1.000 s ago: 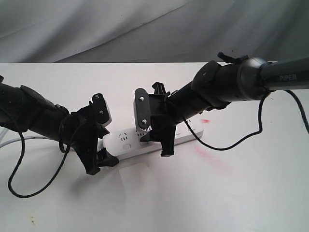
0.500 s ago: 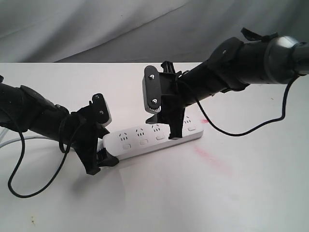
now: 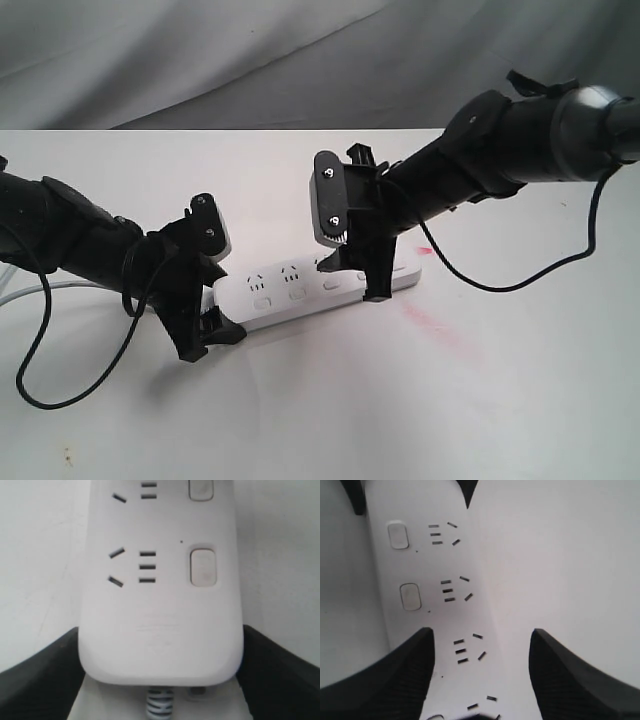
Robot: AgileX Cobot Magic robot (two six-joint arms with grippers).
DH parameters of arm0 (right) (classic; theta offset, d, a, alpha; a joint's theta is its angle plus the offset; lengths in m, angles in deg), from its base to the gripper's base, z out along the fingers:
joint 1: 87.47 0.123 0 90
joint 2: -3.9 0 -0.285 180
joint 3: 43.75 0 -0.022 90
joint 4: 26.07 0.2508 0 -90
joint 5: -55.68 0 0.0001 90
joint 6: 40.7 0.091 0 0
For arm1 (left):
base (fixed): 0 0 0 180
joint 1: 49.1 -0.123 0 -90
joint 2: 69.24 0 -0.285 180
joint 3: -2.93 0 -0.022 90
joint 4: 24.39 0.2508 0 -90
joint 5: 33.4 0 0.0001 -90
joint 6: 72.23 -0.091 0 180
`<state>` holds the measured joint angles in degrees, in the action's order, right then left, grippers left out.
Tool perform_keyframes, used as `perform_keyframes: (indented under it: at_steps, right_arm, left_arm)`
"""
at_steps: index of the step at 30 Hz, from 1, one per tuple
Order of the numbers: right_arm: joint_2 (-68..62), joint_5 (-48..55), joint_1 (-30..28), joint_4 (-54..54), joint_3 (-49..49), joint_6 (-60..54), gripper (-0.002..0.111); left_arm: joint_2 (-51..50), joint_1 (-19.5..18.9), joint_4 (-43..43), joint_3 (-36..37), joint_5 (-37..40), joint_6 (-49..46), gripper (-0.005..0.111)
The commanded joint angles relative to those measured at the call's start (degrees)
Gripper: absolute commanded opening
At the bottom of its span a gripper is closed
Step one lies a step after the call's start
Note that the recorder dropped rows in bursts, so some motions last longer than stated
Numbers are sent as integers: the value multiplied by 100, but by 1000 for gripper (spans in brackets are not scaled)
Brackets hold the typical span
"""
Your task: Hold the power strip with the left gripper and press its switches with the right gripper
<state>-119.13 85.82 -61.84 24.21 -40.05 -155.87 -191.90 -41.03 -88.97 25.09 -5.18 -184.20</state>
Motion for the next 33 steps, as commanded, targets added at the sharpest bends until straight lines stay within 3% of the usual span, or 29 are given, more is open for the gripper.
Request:
perform_keyframes:
  at_steps: [1, 33]
  right_arm:
    - [-167, 43, -30, -37, 37, -3, 53]
    - [-446, -236, -30, 111, 37, -183, 53]
  left_arm:
    - [-40, -11, 211, 19, -253, -81, 68]
    - [-40, -11, 211, 19, -253, -81, 68]
